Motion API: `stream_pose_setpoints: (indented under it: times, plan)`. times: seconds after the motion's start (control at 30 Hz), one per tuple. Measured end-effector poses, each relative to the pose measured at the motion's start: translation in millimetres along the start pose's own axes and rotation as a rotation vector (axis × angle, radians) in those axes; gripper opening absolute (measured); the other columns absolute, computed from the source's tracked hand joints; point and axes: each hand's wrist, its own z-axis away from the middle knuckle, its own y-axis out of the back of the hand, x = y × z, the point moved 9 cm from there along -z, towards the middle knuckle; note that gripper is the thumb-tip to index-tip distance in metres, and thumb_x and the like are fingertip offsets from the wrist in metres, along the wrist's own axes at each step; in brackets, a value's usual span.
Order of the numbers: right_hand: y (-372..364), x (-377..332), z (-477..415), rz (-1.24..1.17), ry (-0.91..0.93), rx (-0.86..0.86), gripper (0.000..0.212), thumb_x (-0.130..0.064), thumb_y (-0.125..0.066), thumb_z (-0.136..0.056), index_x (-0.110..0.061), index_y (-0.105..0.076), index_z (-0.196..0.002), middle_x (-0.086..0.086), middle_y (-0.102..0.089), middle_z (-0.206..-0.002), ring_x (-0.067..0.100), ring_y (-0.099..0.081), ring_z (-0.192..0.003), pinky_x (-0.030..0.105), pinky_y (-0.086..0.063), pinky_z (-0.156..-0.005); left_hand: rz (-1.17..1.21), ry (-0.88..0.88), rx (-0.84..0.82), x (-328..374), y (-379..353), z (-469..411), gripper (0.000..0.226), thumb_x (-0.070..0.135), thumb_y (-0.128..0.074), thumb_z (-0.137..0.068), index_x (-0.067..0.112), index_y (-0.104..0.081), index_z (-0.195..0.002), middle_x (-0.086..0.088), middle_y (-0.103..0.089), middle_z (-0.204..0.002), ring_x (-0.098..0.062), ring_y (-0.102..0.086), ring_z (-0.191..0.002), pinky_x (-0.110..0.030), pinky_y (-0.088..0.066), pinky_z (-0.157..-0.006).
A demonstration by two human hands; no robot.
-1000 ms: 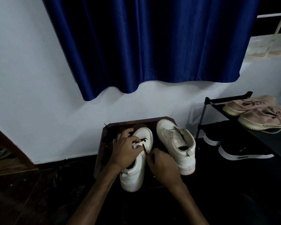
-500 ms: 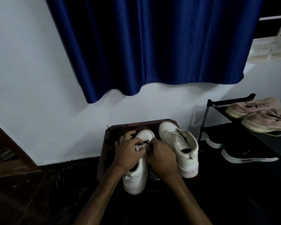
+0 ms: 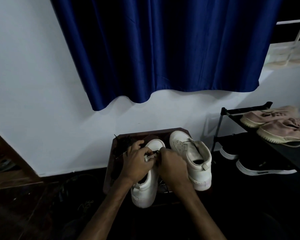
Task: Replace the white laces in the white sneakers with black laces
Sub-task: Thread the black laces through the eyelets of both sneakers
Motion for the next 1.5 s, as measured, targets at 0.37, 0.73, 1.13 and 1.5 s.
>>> stream_pose_setpoints:
  times: [0.37,0.73,1.13,1.5]
  plan:
    - [-8,19,18,0.225,-0.039,-0.215,0.028,-0.030,-0.052,-0.093,-0.015,-0.063,-0.113,0.007,-0.067,-0.115,0.027,-0.064,-0.108,0.033,-0.049,-0.078,0.019,0.052,-0.026,0,1,1,0.029,0.043,-0.057,-0.068,0.030,-0.067,-0.091,0.004,-0.043,-0.139,-0.017,-0.038,-0.131,-0.045,-0.031,-0.109]
    - [-20,12,-2,0.003,-0.050,0.025,0.027,-0.034,-0.041,-0.100,-0.012,-0.051,-0.111,0.006,-0.064,-0.112,0.029,-0.063,-0.102,0.035,-0.046,-0.074,0.778,0.511,0.185,-52,3,35,0.020,0.017,-0.060,-0.093,0.009,-0.074,-0.082,-0.010,-0.074,-0.082,-0.023,-0.069,-0.082,-0.032,-0.053,-0.072]
    - [-21,7,-9,0.169,0.038,0.012,0.021,-0.017,-0.034,-0.100,-0.009,-0.042,-0.118,0.013,-0.068,-0.106,0.036,-0.067,-0.096,0.040,-0.048,-0.068,0.966,0.651,0.044,-62,-6,26,0.034,0.022,-0.038,-0.105,0.007,-0.065,-0.092,-0.010,-0.070,-0.088,-0.025,-0.064,-0.085,-0.038,-0.049,-0.083]
    - [19,14,-18,-0.818,-0.185,-0.115,0.005,-0.009,-0.056,-0.095,-0.013,-0.055,-0.093,0.006,-0.062,-0.071,0.014,-0.053,-0.056,0.033,-0.051,-0.057,1.017,0.462,0.148,-28,53,16,0.009,0.016,-0.053,-0.099,0.013,-0.059,-0.093,-0.002,-0.053,-0.076,-0.012,-0.051,-0.064,-0.031,-0.053,-0.058]
